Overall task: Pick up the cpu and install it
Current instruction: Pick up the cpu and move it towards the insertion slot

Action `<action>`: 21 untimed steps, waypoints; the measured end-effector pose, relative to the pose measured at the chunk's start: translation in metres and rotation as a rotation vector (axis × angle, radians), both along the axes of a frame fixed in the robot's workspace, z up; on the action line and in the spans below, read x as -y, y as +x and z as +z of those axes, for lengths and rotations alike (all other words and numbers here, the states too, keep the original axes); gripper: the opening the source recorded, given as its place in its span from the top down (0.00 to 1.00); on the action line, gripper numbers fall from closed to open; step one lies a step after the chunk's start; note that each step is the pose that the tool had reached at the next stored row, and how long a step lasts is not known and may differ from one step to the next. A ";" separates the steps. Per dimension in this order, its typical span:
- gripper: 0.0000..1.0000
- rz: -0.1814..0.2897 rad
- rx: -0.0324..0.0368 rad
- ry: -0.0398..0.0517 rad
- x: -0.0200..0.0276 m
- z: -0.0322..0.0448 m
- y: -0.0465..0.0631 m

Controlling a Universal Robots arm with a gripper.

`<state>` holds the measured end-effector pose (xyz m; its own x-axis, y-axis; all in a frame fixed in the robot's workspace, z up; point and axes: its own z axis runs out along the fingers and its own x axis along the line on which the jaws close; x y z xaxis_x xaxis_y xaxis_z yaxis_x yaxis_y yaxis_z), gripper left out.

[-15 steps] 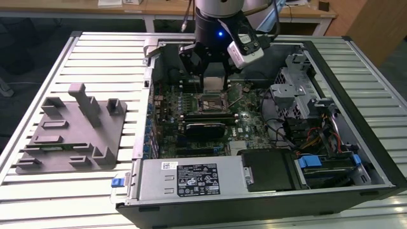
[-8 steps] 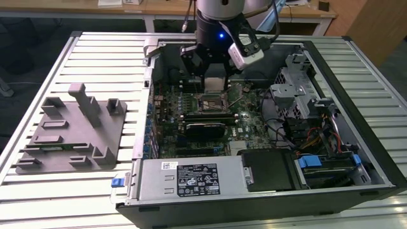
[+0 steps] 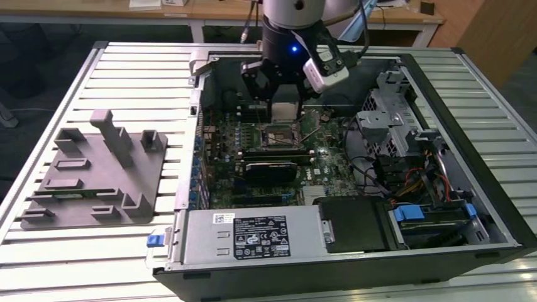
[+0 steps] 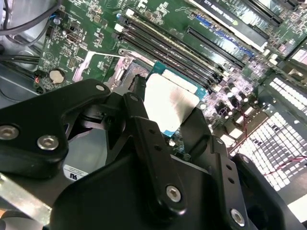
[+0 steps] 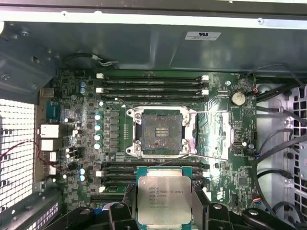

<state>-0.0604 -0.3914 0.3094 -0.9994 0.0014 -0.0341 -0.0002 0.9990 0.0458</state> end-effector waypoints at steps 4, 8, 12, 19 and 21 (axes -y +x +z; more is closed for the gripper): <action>0.46 0.000 -0.0010 -0.0001 -0.0027 -0.0026 0.002; 0.46 0.000 -0.0016 -0.0001 -0.0058 -0.0051 0.003; 0.46 0.000 -0.0024 -0.0001 -0.0082 -0.0077 0.005; 0.46 0.001 -0.0035 0.0000 -0.0135 -0.0127 0.007; 0.46 0.001 -0.0035 0.0004 -0.0158 -0.0140 0.008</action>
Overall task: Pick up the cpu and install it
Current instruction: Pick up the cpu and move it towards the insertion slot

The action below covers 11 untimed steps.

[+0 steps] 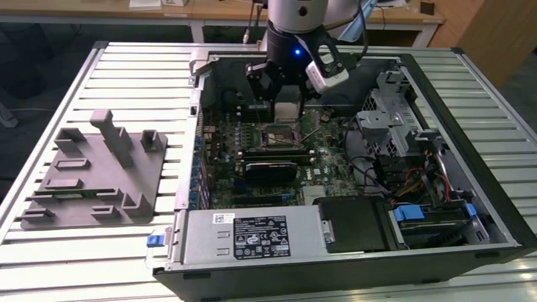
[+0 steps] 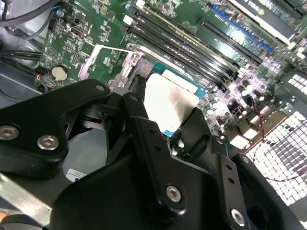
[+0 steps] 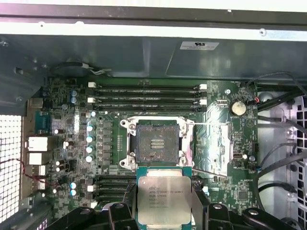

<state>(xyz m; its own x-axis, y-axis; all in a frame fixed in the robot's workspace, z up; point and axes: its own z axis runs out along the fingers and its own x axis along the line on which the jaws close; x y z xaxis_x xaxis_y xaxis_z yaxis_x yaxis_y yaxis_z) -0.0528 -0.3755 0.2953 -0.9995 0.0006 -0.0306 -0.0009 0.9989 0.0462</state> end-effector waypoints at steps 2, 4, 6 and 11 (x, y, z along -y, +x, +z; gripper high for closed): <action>0.46 0.000 0.0000 0.0005 -0.0026 -0.0016 0.000; 0.46 0.001 0.0000 0.0008 -0.0050 -0.0031 0.000; 0.46 0.001 0.0000 0.0008 -0.0072 -0.0044 0.000; 0.46 0.002 0.0000 0.0009 -0.0123 -0.0080 0.000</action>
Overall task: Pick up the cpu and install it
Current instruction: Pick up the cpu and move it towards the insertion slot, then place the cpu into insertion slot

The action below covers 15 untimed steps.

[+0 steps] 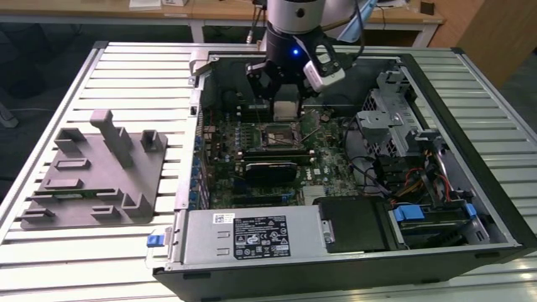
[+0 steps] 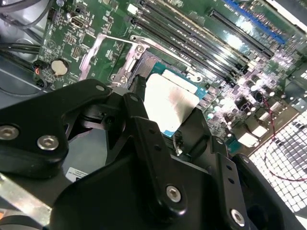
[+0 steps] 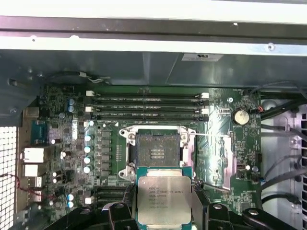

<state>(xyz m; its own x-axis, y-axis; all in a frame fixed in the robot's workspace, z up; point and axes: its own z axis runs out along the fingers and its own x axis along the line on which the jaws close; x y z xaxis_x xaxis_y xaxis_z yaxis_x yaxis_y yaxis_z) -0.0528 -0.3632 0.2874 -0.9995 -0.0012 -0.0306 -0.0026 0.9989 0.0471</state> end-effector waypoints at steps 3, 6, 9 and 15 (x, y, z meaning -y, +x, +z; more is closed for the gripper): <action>0.46 0.001 0.0000 -0.0002 -0.0039 -0.0025 0.000; 0.46 0.001 0.0001 0.0001 -0.0069 -0.0060 0.000; 0.46 0.002 -0.0001 -0.0001 -0.0076 -0.0104 0.000; 0.46 0.002 0.0000 0.0000 -0.0079 -0.0141 -0.001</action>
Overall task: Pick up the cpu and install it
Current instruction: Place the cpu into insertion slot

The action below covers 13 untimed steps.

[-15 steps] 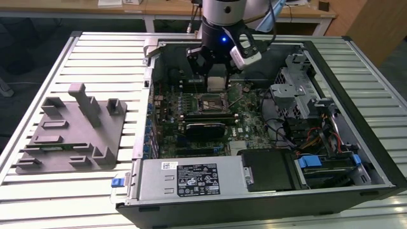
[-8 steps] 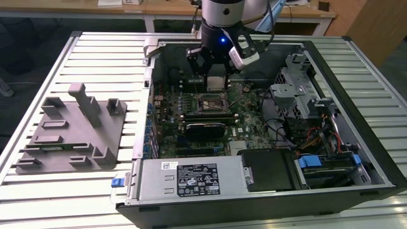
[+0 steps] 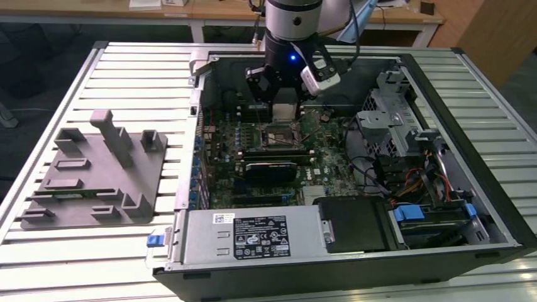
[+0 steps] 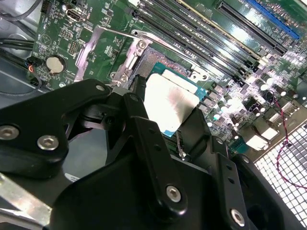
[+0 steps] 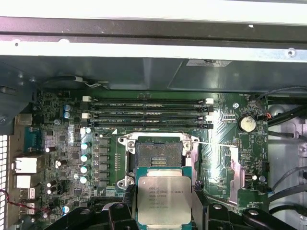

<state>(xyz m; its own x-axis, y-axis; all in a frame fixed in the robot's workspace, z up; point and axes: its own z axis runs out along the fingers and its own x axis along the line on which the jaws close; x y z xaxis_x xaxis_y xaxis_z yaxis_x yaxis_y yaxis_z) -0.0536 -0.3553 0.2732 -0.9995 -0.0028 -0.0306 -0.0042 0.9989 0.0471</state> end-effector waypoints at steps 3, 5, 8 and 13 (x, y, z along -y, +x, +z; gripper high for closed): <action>0.46 0.000 0.0000 0.0000 0.0000 0.0000 0.000; 0.46 0.000 0.0000 0.0000 0.0000 -0.0001 0.000; 0.46 0.000 0.0000 0.0000 0.0000 -0.0001 0.000; 0.46 -0.019 0.0001 0.0001 0.0000 -0.0002 0.000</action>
<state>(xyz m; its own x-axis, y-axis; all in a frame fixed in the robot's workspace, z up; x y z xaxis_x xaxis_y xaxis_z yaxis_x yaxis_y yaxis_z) -0.0536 -0.3553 0.2731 -0.9994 0.0165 -0.0307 0.0150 0.9988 0.0471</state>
